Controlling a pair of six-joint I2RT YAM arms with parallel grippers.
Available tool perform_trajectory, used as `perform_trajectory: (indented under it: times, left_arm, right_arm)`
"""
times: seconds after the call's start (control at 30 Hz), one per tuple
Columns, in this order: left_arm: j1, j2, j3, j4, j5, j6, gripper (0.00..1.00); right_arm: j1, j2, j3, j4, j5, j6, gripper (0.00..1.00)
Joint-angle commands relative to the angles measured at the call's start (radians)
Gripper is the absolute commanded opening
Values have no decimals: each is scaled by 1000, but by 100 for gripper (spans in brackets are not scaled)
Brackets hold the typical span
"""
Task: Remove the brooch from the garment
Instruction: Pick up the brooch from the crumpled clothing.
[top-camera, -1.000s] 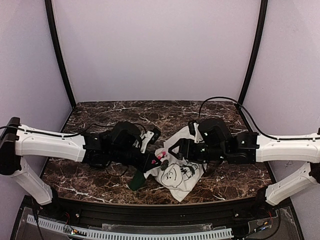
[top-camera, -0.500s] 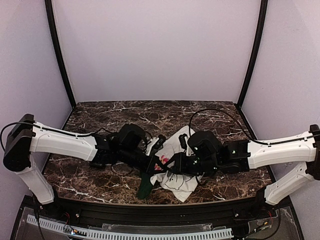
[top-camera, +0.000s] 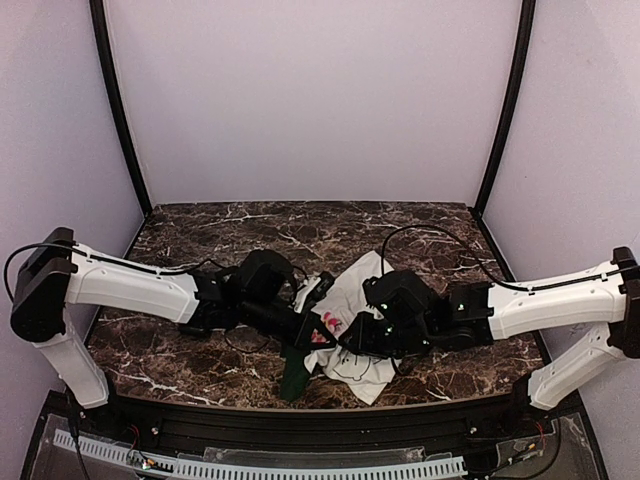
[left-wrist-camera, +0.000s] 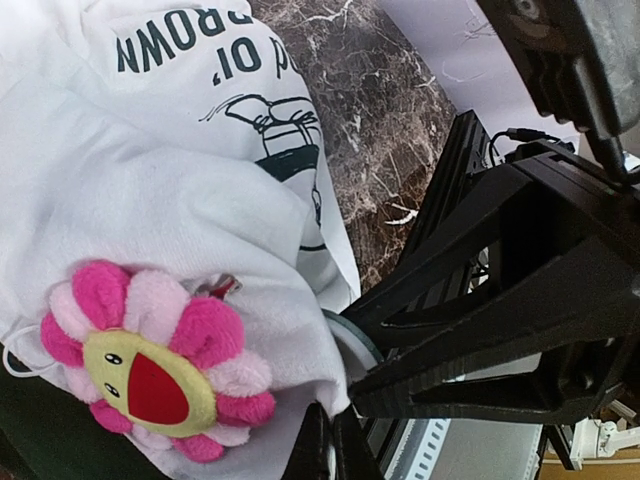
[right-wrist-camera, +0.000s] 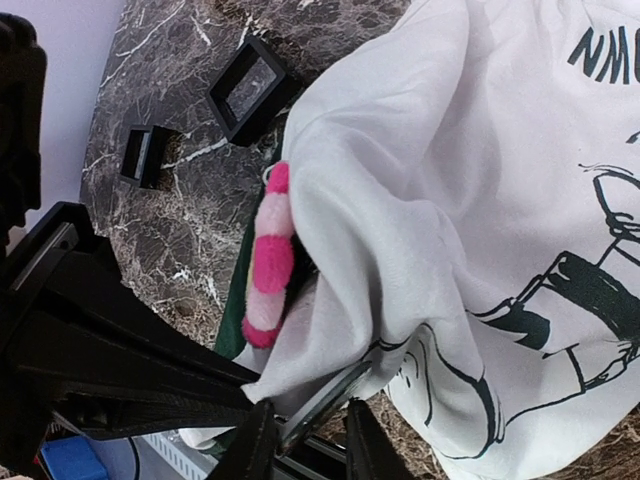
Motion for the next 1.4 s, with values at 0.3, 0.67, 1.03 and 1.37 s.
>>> perform_trajectory:
  times: [0.3,0.67,1.03,1.37]
  left_arm:
    - [2,5,23,14,-11,-11,1]
    - [32,43,36,-62,-63,-48,1]
    - [37,16,21,-39,-49,21,23]
    - [39,-251,-123,-40,-265,158,67]
  right_arm:
    - [8,-13,-24,-5,38,-2,0]
    - [9,-38,-11,-24,24,-73,0]
    - [-67,-68,-37,50,-212,-290,0]
    - [-240,-76,-54,134,-652,-553,0]
